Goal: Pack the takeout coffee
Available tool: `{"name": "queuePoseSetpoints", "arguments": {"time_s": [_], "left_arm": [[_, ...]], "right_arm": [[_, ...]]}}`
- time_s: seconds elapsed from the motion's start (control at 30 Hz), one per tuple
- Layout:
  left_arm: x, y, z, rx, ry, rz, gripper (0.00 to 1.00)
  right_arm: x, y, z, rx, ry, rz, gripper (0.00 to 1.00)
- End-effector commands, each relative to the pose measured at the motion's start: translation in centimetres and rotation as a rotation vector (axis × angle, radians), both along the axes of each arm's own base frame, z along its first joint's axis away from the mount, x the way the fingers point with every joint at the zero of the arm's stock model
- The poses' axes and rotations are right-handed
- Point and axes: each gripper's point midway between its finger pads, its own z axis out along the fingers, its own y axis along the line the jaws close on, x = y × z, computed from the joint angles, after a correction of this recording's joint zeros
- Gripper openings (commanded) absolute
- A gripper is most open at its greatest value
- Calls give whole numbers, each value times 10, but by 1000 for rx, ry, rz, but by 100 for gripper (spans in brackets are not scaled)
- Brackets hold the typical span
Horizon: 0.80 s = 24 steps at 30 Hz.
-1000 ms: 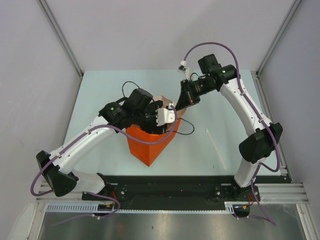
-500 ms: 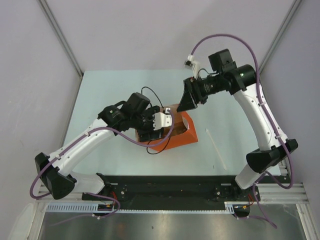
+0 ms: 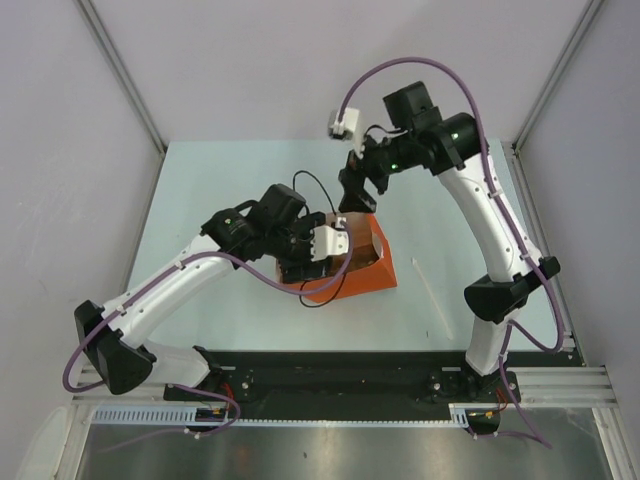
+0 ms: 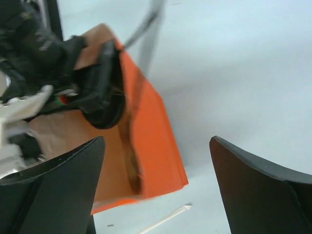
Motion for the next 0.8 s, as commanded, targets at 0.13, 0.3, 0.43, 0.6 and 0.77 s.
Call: {"name": "queuePoseSetpoints", "arguments": {"time_s": [0.13,0.3,0.43,0.6,0.77], "left_arm": [[-3,-16,19,-48,-32,-47,45],[-5,-17,17,-46,-29,-57,44],[-5,-17,14,-38,-26,-57,43],[-3,-18,14,-39,-34,-52,43],[-2,-18,14,-37,-36,-47,43]], "right_arm": [[-37,-12,-25,-164,-24,121,70],[-31,-15,-49,-213,25,151,61],[-40,-11,-59,-217,42,207,61],[-52,-8,-69,-239,64,244,54],[-48,-5,-80,-264,95,233,29]]}}
